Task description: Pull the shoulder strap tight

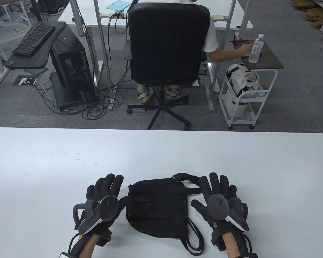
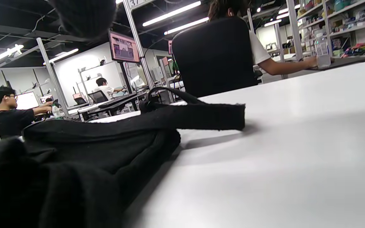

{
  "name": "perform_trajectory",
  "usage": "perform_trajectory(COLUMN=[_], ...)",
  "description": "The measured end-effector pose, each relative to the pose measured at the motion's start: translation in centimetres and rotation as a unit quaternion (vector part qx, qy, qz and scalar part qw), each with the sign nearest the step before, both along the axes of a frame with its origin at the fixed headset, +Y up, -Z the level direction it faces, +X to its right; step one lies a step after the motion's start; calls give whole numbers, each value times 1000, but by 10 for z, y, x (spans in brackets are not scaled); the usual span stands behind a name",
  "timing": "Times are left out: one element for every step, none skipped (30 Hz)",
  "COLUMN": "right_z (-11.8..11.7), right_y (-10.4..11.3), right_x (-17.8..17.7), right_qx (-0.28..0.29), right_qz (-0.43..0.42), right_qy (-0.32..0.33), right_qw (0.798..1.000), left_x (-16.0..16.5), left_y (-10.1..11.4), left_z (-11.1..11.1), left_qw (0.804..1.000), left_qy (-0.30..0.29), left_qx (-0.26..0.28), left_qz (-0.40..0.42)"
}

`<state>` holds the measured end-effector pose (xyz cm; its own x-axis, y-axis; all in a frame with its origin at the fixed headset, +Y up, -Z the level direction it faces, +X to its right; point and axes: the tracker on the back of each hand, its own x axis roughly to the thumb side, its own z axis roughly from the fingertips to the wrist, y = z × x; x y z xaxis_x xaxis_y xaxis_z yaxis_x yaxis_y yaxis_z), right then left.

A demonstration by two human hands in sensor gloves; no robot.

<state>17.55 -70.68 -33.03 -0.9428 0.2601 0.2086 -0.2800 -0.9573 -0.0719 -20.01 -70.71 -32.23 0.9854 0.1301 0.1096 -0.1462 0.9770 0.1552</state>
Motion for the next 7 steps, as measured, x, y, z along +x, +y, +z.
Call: perform_trajectory(right_z=[1,3,4,6,8,9,9], right_y=[1,1,1,0,-1,-1,-1], right_x=[1,2,3,4,4,5,5], right_qx=[2,4,5,5,6,5,6], right_qz=[0,0,0,-1,0,4,7], right_qy=[0,-1,-1,-2,-2,-3,-3], right_qw=[1000,1000,1000,1000,1000,1000,1000], left_x=[1,2,2,3,3,3,3], left_y=[0,-1,-1,-1,-1,-1,-1], left_z=[0,1,2,4,4,5,5], left_qw=[1000,1000,1000,1000,1000,1000,1000], left_qy=[0,6,10,7,6,7,7], left_qx=[-1,3,5,8,9,9,9], left_qz=[-1,-9,-15,-23,-23,-18,-15])
